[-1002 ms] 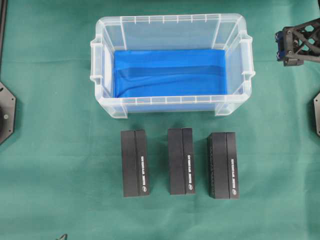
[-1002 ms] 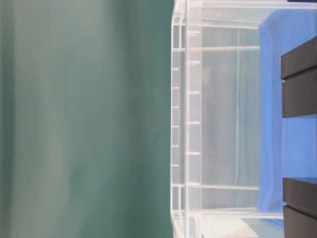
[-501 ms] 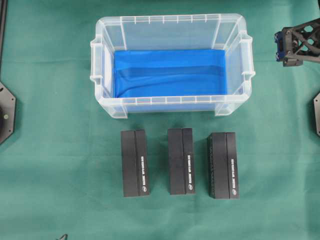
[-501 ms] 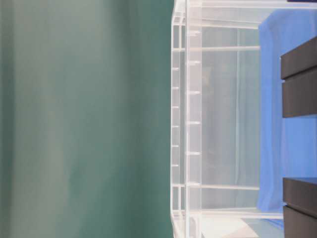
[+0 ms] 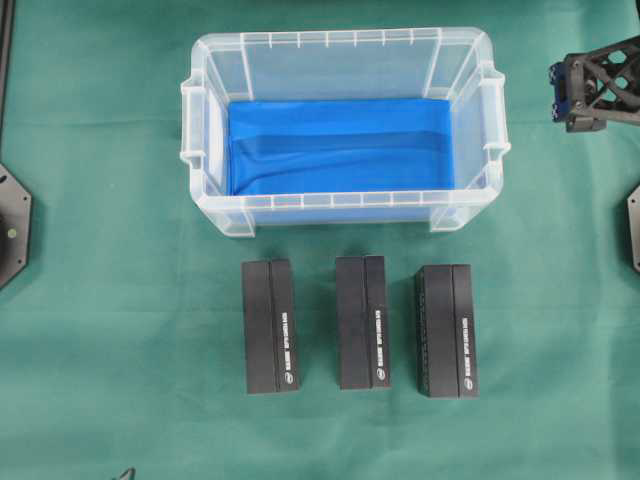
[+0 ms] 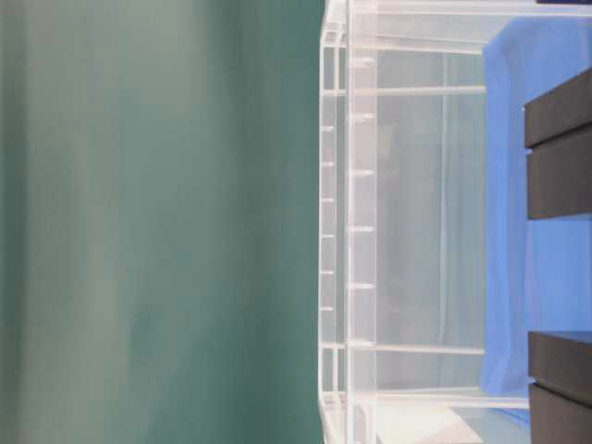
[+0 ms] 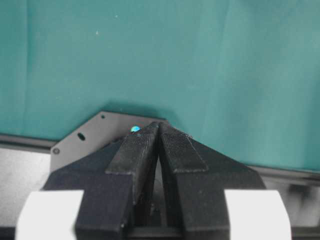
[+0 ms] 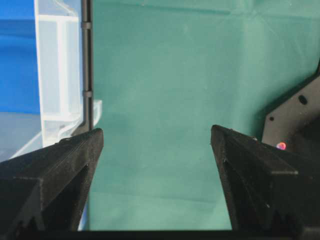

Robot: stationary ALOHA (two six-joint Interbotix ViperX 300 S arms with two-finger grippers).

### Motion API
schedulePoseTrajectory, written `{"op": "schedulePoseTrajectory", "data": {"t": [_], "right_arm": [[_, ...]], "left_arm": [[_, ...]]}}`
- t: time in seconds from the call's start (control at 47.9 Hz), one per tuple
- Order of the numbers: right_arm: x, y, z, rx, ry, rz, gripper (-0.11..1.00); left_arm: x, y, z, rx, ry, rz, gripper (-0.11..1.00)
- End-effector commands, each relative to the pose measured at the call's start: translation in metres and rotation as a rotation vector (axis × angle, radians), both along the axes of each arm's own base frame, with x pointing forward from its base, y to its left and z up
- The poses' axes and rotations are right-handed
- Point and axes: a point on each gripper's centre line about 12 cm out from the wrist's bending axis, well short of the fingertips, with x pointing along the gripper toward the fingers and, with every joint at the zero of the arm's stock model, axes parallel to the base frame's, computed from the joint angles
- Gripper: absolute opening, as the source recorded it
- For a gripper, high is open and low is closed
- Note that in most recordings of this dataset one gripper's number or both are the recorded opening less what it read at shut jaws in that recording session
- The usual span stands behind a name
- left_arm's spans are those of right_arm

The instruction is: Take the box out of the case with the right arm.

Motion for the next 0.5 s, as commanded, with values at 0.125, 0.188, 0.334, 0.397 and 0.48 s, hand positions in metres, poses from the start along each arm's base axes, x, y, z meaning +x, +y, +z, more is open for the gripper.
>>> {"op": "schedulePoseTrajectory", "data": {"t": [0.125,0.188,0.334,0.397,0.48], "right_arm": [[0.0006,-0.0013,0.0052,-0.004,-0.02,-0.005,0.84],[0.0008,-0.0013,0.0052,-0.004,-0.021,-0.005,0.84],[0.0008,-0.0013,0.0052,-0.004,-0.021,-0.005,0.84],[0.0007,-0.0017,0.0052,-0.004,-0.021,-0.007,0.84],[0.0007,-0.0017,0.0052,-0.004,-0.021,-0.007,0.84]], "left_arm": [[0.0011,0.0007,0.0012,0.004,-0.005,0.001,0.0],[0.0011,0.0009,0.0007,0.004,-0.003,0.003,0.0],[0.0011,0.0015,-0.0003,0.008,-0.001,0.004,0.0],[0.0005,0.0021,0.0002,0.012,-0.004,0.006,0.0],[0.0012,0.0018,-0.0003,0.013,-0.001,0.004,0.0]]}}
